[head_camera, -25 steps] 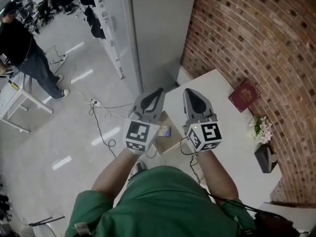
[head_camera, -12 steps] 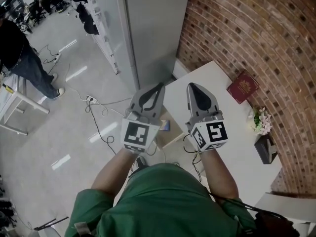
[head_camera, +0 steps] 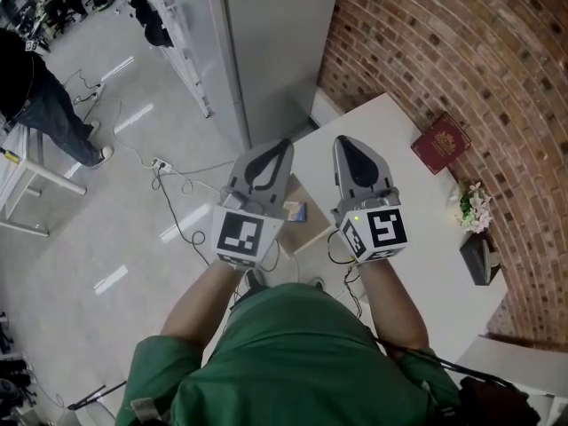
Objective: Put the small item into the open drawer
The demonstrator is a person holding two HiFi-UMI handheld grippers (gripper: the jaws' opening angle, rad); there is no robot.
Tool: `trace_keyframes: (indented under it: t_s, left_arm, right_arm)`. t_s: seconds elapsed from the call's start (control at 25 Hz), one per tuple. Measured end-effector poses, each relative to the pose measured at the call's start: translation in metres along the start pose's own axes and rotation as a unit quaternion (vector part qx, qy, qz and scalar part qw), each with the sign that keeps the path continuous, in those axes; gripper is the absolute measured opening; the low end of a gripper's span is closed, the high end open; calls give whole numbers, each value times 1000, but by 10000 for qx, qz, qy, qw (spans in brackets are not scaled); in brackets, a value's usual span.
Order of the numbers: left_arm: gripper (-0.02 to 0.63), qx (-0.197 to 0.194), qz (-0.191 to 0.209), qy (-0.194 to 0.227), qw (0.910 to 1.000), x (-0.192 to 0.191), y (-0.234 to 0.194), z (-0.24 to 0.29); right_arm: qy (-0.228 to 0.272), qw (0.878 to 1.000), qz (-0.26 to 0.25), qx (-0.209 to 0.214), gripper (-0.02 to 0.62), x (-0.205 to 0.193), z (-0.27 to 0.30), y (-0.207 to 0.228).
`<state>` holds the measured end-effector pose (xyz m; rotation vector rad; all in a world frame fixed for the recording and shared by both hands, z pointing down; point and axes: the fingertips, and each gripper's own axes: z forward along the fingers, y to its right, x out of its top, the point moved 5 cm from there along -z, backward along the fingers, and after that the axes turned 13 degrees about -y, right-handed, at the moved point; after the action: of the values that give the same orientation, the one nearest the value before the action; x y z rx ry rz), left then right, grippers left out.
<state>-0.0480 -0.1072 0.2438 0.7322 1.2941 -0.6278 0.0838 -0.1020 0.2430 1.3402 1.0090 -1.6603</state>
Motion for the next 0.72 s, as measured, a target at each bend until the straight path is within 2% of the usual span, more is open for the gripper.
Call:
trace_keyframes:
  t_s: [0.16, 0.32, 0.56, 0.72]
  left_arm:
    - [8, 20, 21, -42, 10000, -4, -1, 8]
    - [8, -43, -91, -258, 9996, -7, 1, 15]
    - [8, -41, -162, -275, 9995, -12, 3, 22]
    - [8, 53, -113, -124, 9998, -15, 3, 28]
  right_arm:
    - [-26, 9999, -37, -127, 3, -6, 5, 5]
    - [-33, 9999, -40, -132, 3, -11, 7, 11]
    - [-73, 9999, -49, -53, 3, -15, 10, 15]
    - [-112, 9999, -79, -2, 3, -16, 10, 19]
